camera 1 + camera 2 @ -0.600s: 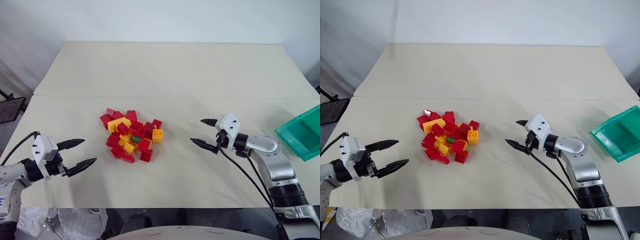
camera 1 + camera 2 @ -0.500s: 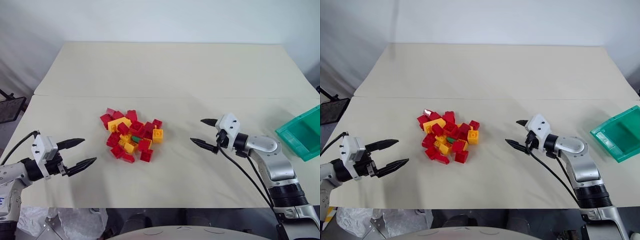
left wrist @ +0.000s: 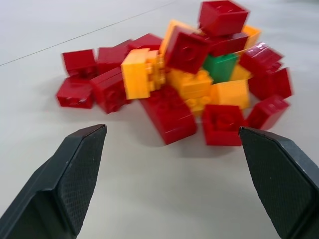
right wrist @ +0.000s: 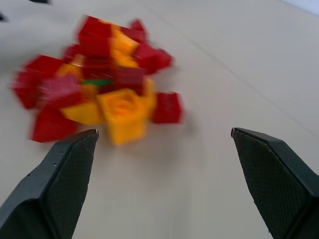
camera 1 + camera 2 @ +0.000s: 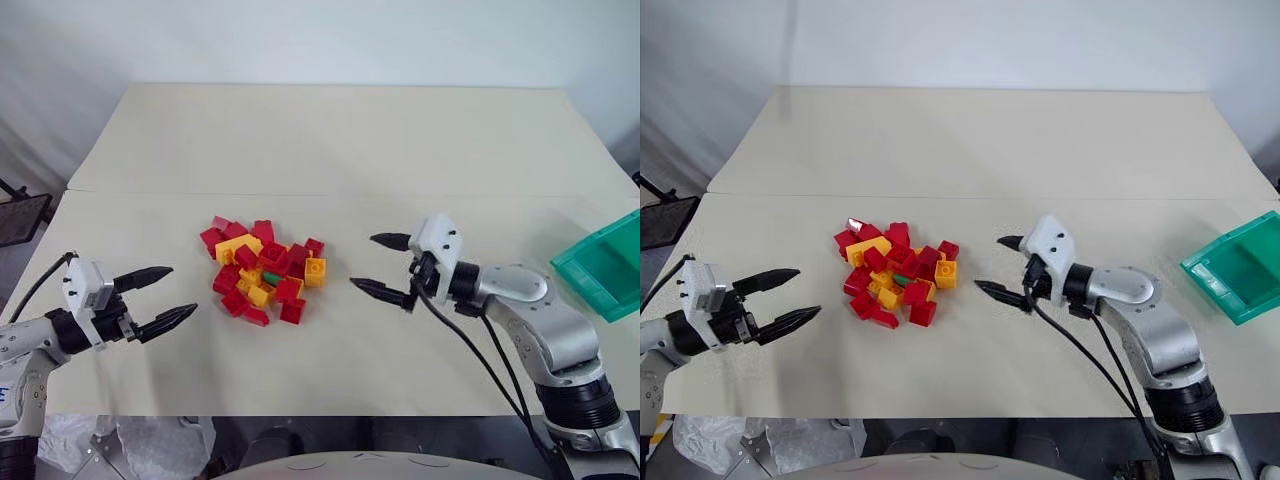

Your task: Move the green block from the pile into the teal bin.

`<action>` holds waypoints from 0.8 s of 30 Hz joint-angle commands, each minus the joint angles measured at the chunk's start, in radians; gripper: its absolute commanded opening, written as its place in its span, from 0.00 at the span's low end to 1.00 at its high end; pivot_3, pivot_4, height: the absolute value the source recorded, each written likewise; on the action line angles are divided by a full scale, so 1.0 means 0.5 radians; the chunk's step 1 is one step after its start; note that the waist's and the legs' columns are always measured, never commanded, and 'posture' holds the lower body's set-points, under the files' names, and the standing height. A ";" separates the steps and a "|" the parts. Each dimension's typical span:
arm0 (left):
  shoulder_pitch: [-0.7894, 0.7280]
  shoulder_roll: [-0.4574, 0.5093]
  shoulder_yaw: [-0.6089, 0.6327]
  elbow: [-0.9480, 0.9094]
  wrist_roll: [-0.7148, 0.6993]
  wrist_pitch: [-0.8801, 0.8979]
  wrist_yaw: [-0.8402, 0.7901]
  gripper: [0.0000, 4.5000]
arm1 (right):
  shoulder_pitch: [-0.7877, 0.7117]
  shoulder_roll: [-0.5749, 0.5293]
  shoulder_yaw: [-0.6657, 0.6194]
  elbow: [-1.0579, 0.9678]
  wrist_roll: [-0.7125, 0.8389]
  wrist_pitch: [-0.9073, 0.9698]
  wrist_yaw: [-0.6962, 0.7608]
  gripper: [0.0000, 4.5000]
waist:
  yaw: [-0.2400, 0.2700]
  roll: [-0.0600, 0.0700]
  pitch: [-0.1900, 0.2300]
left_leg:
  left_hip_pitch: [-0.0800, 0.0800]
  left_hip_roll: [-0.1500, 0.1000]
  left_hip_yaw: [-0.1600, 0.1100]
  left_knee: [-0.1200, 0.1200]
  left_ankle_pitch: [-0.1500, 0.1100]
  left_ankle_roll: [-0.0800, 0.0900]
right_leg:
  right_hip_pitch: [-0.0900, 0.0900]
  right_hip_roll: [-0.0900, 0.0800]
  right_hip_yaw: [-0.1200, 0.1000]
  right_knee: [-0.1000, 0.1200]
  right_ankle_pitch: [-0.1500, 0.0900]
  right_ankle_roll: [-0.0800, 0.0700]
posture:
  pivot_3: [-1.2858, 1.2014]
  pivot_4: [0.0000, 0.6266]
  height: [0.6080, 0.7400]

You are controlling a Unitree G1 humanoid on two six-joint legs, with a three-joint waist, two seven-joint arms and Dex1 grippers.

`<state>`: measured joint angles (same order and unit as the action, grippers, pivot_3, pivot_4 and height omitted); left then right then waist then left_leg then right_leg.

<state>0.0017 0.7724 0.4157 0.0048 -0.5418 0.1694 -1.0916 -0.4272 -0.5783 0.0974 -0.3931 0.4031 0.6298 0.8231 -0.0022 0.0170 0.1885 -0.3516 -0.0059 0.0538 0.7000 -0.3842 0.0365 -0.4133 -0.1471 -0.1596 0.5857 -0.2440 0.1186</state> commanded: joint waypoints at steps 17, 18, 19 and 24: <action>-0.157 -0.100 -0.010 0.060 -0.209 -0.246 -0.418 1.00 | -0.455 0.827 0.572 0.163 0.140 0.426 -0.266 0.00 | -0.019 -0.005 -0.003 | 0.000 0.000 0.003 0.001 0.000 0.000 | -0.004 0.002 0.001 0.004 0.000 0.000 | 0.52 0.24 1.00; -0.154 -0.099 -0.010 0.056 -0.214 -0.241 -0.418 1.00 | -0.458 0.879 0.598 0.236 0.119 0.394 -0.278 0.00 | -0.020 -0.006 -0.003 | 0.000 0.000 0.003 0.001 0.000 0.000 | -0.004 0.002 0.001 0.005 0.000 0.000 | 0.52 0.24 1.00; -0.151 -0.102 -0.009 0.050 -0.218 -0.237 -0.413 1.00 | -0.467 0.918 0.621 0.315 0.087 0.356 -0.287 0.00 | -0.025 -0.006 -0.004 | 0.000 0.000 0.003 0.001 0.000 0.000 | -0.004 0.002 0.001 0.005 0.000 0.000 | 0.52 0.24 1.00; -0.114 -0.118 -0.003 0.007 -0.222 -0.234 -0.378 1.00 | -0.560 1.046 0.637 0.760 -0.151 0.007 -0.346 0.00 | -0.058 -0.006 -0.003 | 0.000 0.000 0.004 0.000 -0.001 -0.001 | -0.005 0.004 0.002 0.005 0.000 -0.001 | 0.52 0.24 1.00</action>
<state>-0.0673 0.7162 0.3936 0.0438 -0.6292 0.0546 -1.2837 -0.6832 -0.0760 0.4278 -0.0427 0.3597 0.7076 0.6623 -0.0313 0.0142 0.1868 -0.3516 -0.0058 0.0560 0.7000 -0.3844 0.0363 -0.4157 -0.1450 -0.1585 0.5882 -0.2441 0.1183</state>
